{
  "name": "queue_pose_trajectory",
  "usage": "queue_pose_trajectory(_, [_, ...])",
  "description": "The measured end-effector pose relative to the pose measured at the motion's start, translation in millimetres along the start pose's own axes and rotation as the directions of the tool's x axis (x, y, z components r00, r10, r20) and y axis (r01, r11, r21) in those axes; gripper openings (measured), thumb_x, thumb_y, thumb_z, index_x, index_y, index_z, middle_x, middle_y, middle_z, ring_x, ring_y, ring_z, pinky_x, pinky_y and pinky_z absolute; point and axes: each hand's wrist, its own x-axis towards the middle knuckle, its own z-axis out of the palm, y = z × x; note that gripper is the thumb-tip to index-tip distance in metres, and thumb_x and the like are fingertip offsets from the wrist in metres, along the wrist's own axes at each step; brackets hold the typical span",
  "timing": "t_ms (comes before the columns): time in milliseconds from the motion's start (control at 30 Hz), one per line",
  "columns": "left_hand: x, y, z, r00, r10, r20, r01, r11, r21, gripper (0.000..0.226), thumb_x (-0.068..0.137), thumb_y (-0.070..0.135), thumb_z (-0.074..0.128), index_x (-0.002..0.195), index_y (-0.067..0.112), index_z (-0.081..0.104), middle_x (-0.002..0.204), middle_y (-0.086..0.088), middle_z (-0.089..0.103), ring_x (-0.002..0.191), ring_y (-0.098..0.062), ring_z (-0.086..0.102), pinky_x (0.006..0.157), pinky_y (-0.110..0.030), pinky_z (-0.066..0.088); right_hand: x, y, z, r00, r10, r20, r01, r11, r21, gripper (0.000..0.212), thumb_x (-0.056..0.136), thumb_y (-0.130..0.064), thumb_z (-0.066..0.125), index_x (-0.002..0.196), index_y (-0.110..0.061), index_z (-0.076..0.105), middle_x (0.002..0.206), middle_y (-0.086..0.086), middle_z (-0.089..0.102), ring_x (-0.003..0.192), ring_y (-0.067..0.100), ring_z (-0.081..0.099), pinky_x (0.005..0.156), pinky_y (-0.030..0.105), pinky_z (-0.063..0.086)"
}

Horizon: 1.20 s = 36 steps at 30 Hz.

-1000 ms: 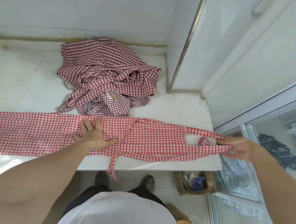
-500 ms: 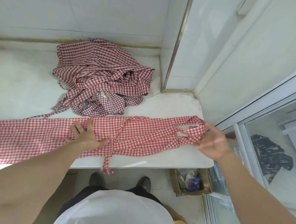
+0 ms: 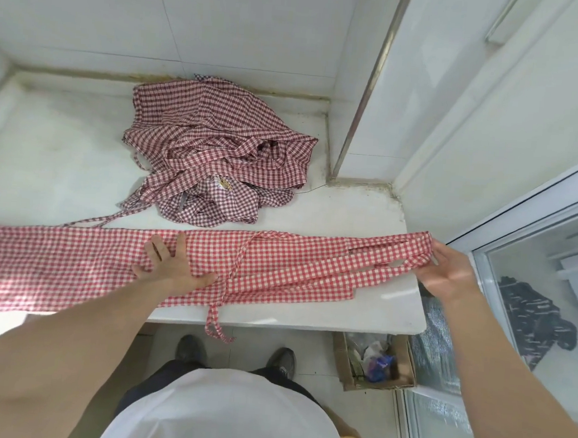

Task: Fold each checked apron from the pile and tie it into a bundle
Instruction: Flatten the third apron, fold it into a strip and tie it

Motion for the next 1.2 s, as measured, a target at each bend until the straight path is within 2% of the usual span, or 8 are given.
queue_pose_trajectory(200, [0,0,0,1.0,0.0,0.006,0.0,1.0,-0.008,0.132,0.068,0.089,0.053,0.149,0.029,-0.033,0.155,-0.019,-0.039,0.145,-0.04,-0.029,0.116,-0.068,0.001,9,5,-22,0.98,0.15,-0.132,-0.119,0.969,0.218,0.029,0.099,-0.015,0.052,0.125,-0.002,0.053,0.107,0.018,0.067,0.097,0.029,0.066,0.081,0.055,0.052])
queue_pose_trajectory(333, [-1,-2,1,1.0,0.014,0.0,-0.014,1.0,-0.018,0.13,0.069,0.089,0.051,0.15,0.029,-0.032,0.155,-0.019,-0.038,0.146,-0.041,-0.028,0.116,-0.068,0.001,7,9,-31,1.0,-0.003,0.003,0.003,0.999,-0.033,0.091,0.038,0.004,0.094,0.121,-0.002,0.056,0.132,0.021,0.052,0.124,0.04,0.052,0.1,0.063,0.045])
queue_pose_trajectory(467, [-1,-6,2,1.0,0.031,-0.004,-0.031,0.999,-0.014,0.13,0.068,0.09,0.05,0.149,0.03,-0.033,0.155,-0.019,-0.038,0.146,-0.041,-0.028,0.116,-0.068,0.001,-2,4,-19,0.999,-0.006,-0.038,0.005,1.0,-0.024,0.015,0.096,0.001,0.053,0.11,0.002,0.056,0.107,0.007,0.056,0.113,0.019,0.059,0.105,0.042,0.047])
queue_pose_trajectory(600, [-1,-7,3,0.999,0.036,-0.006,-0.036,0.999,-0.01,0.131,0.067,0.09,0.051,0.149,0.031,-0.033,0.155,-0.019,-0.039,0.145,-0.04,-0.029,0.115,-0.068,0.0,11,-3,-20,0.989,0.02,-0.147,-0.029,0.998,-0.055,0.018,0.096,0.004,0.052,0.112,0.012,0.055,0.096,0.014,0.059,0.082,0.013,0.06,0.096,0.027,0.05])
queue_pose_trajectory(733, [-3,-11,3,0.999,0.038,0.0,-0.038,0.999,-0.002,0.131,0.068,0.091,0.05,0.148,0.031,-0.034,0.154,-0.019,-0.04,0.145,-0.04,-0.03,0.116,-0.068,0.0,12,-7,-22,0.992,0.051,-0.114,-0.076,0.972,-0.223,0.02,0.091,0.006,0.055,0.109,0.014,0.057,0.133,0.017,0.057,0.127,0.01,0.054,0.095,0.032,0.055])
queue_pose_trajectory(967, [-6,-11,2,1.0,0.031,0.004,-0.031,1.0,0.004,0.13,0.069,0.09,0.049,0.148,0.03,-0.035,0.154,-0.019,-0.039,0.146,-0.039,-0.029,0.116,-0.067,0.0,11,4,-33,0.962,-0.148,-0.23,0.021,0.878,-0.478,0.03,0.094,0.0,0.061,0.123,-0.003,0.064,0.11,0.01,0.068,0.082,0.008,0.064,0.052,0.014,0.055])
queue_pose_trajectory(1133, [-5,-11,3,1.0,0.025,-0.001,-0.025,1.0,0.011,0.129,0.069,0.091,0.048,0.148,0.03,-0.035,0.155,-0.018,-0.039,0.146,-0.039,-0.029,0.117,-0.067,0.001,24,11,-43,0.974,-0.152,-0.167,-0.002,0.735,-0.678,0.043,0.1,0.007,0.039,0.132,-0.012,0.059,0.125,0.011,0.064,0.111,0.02,0.064,0.086,0.028,0.056])
queue_pose_trajectory(1200, [-5,-11,3,1.0,0.022,-0.002,-0.022,1.0,0.014,0.13,0.069,0.091,0.048,0.148,0.03,-0.034,0.155,-0.018,-0.039,0.146,-0.039,-0.029,0.117,-0.067,0.001,35,16,-44,0.967,-0.199,-0.159,0.002,0.631,-0.776,0.029,0.097,-0.003,0.057,0.122,-0.015,0.066,0.116,0.014,0.068,0.098,0.017,0.066,0.081,0.032,0.058])
